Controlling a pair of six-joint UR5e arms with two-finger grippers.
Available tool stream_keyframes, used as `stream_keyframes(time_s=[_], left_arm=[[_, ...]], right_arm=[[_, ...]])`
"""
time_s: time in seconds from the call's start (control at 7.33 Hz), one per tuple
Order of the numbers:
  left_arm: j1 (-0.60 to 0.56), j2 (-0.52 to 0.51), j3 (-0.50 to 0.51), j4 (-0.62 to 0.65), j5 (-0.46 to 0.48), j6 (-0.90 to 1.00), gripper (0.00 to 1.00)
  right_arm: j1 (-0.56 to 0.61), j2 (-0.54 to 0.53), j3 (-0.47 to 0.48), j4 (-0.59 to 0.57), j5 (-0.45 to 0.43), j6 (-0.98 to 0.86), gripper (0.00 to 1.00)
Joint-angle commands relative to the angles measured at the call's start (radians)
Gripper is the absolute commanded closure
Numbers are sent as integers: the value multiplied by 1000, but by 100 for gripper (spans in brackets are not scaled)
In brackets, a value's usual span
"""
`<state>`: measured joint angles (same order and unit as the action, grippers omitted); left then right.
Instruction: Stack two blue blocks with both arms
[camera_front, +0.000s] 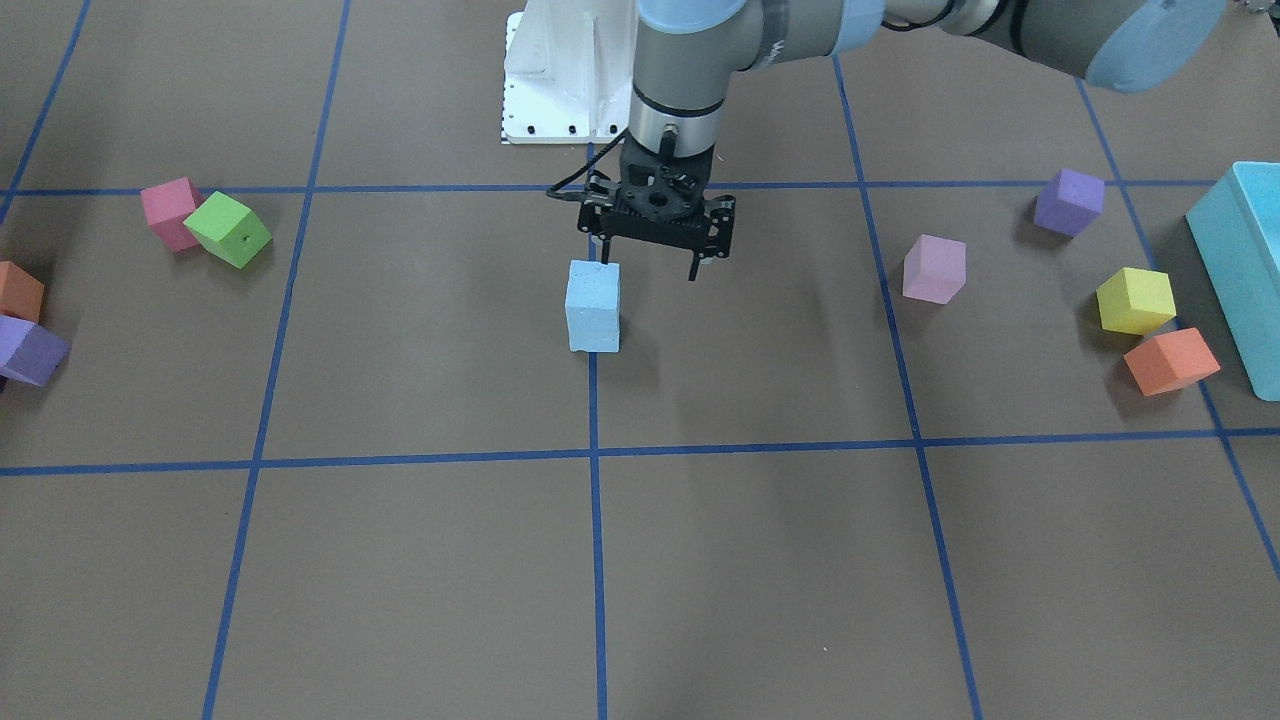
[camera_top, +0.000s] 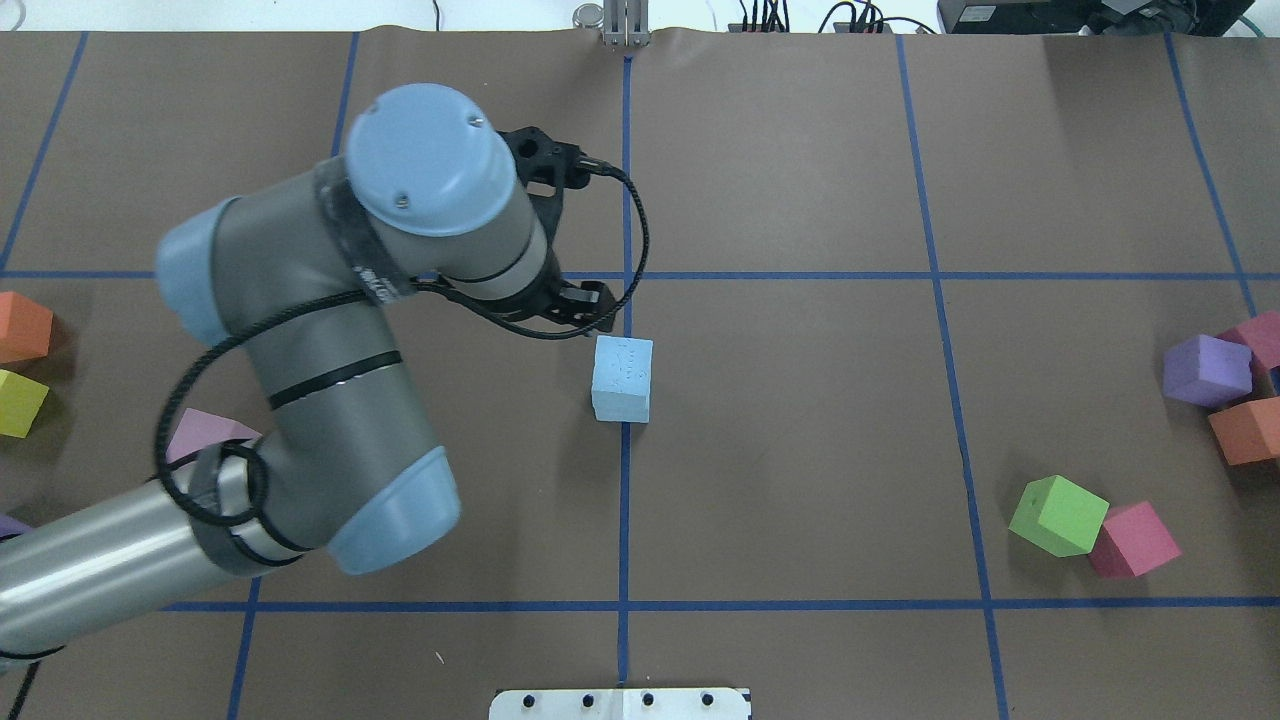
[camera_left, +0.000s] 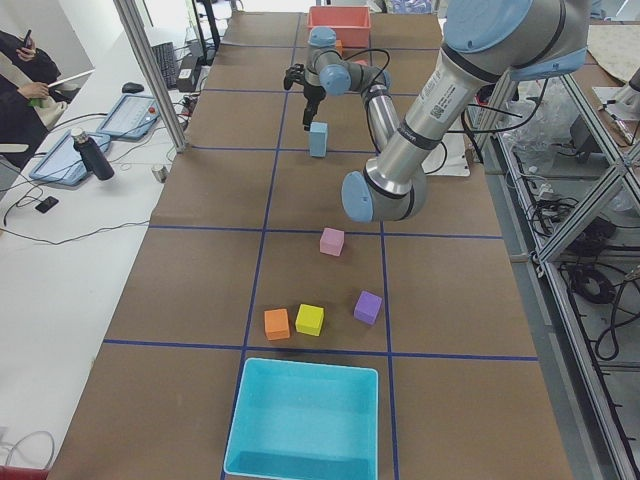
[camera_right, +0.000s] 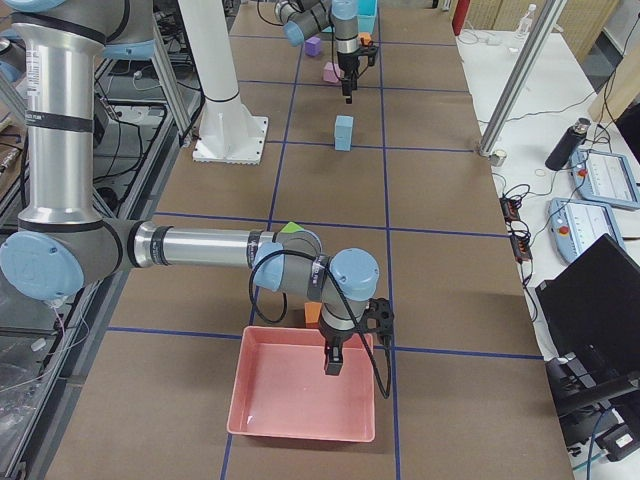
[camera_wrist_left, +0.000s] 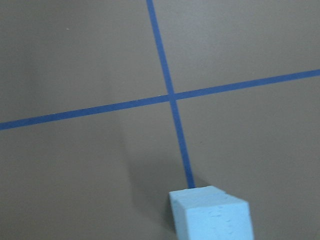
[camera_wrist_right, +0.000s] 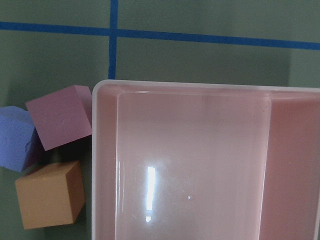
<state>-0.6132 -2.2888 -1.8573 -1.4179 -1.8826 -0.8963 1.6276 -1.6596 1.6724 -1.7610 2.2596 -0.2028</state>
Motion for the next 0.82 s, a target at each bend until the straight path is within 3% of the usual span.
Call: stream_keyframes(time_s=[0.0,0.14,0.41,0.55,0.68], left_arm=[[-132,200,-149,4,-125,239,2],[-213,266,-151,2,-209,317,2],[-426,456,-157,-6,-292,549,2],[-529,523,-139,-22,-379,642,2],[-625,614,-108,-45,-409,803,2]], right_arm=[[0,-5,1,0,0,-1,0],[0,-6,1,0,0,-1,0],[0,-6,1,0,2,-1,0],[0,-6,1,0,2,-1,0],[0,-6,1,0,2,-1,0]])
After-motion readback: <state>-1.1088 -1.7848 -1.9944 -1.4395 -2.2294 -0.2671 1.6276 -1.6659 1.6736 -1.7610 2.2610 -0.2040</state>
